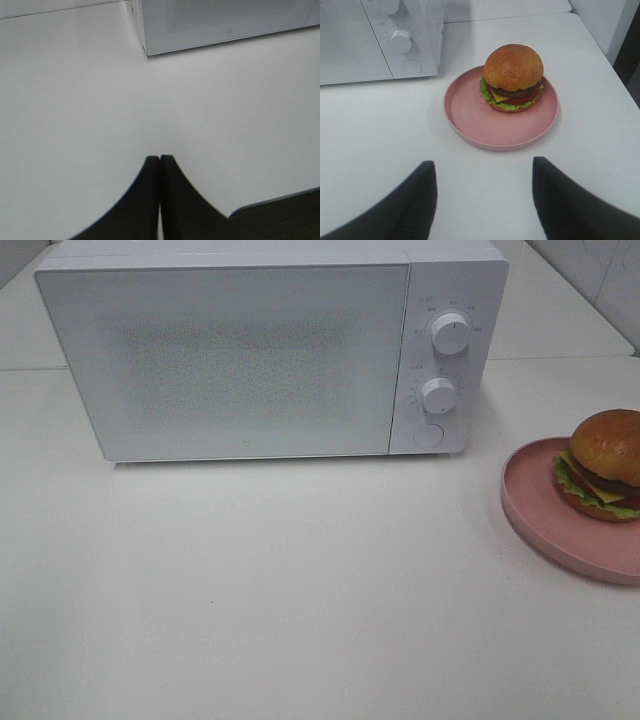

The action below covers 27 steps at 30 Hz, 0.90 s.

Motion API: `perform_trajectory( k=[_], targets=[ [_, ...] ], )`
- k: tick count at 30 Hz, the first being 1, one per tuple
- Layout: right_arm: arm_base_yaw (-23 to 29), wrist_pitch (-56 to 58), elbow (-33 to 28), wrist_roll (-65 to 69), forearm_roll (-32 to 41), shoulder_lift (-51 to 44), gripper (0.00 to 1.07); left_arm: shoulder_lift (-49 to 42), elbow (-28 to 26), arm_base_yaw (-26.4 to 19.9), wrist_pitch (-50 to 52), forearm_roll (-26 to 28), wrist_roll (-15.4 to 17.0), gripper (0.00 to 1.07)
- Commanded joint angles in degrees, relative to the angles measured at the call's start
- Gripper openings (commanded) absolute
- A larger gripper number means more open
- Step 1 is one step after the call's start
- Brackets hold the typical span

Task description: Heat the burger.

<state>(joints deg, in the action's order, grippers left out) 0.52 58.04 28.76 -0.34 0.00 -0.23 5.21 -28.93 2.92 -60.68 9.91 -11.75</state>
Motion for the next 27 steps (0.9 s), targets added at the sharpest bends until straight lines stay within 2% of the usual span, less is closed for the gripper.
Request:
perform_trajectory(
  k=[1, 15, 19, 22, 27],
  targets=[
    [-0.3, -0.6, -0.1, 0.3, 0.0, -1.5, 0.55, -0.1, 0.1, -0.2, 0.6, 0.2, 0.2, 0.00],
    [-0.3, -0.6, -0.1, 0.3, 0.0, -1.5, 0.55, -1.5, 0.1, -0.2, 0.6, 0.1, 0.2, 0.00],
    [-0.3, -0.7, -0.1, 0.3, 0.0, -1.5, 0.55, -3.0, 0.1, -0.9, 0.6, -0.1, 0.2, 0.00],
    [-0.3, -0.7, -0.1, 0.3, 0.0, -1.5, 0.55, -5.3, 0.1, -3.7, 0.6, -0.3, 0.2, 0.00],
    [-0.3, -0.7, -0.1, 0.3, 0.0, -1.5, 0.55, -7.0, 0.1, -4.1, 0.6, -0.3, 0.2, 0.00]
  ],
)
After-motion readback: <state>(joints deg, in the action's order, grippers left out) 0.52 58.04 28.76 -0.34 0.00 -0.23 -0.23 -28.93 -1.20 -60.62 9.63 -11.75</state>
